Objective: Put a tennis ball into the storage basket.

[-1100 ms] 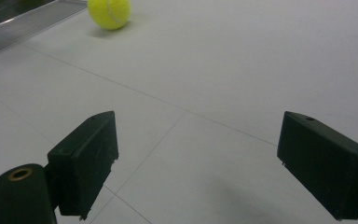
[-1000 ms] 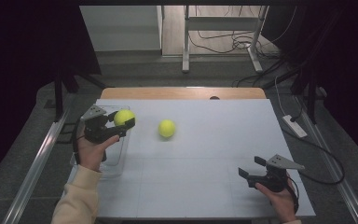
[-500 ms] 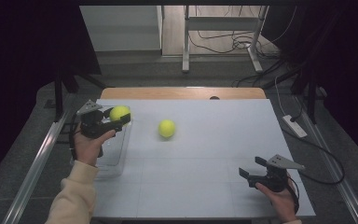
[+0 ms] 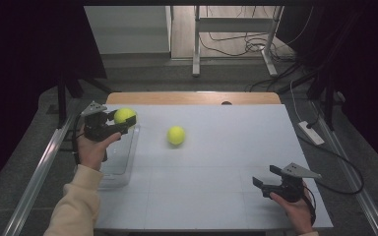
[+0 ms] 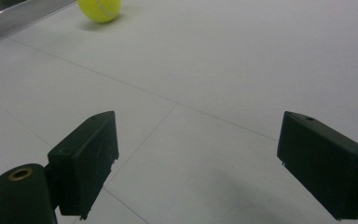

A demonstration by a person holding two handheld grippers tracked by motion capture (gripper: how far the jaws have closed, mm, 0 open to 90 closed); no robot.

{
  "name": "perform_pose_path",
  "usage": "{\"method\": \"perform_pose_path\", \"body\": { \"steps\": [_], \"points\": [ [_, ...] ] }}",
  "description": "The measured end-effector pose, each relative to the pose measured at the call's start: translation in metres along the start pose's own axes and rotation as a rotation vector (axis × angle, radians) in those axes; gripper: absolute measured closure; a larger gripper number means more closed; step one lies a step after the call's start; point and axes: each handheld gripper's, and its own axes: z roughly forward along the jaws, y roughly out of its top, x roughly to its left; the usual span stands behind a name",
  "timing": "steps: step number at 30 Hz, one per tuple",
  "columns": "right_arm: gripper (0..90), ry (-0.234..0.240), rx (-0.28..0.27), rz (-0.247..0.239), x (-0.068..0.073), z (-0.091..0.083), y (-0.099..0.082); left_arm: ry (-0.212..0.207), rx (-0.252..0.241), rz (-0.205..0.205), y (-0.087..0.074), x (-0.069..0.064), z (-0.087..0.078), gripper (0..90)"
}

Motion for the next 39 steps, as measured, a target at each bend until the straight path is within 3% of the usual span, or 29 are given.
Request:
{"method": "perform_pose_path", "body": {
  "steps": [39],
  "points": [
    [12.2,-0.002,0.001,-0.001,0.000,0.001,0.000,0.133,0.046,-0.040,0.010,0.037,0.007,27.1]
  ]
}}
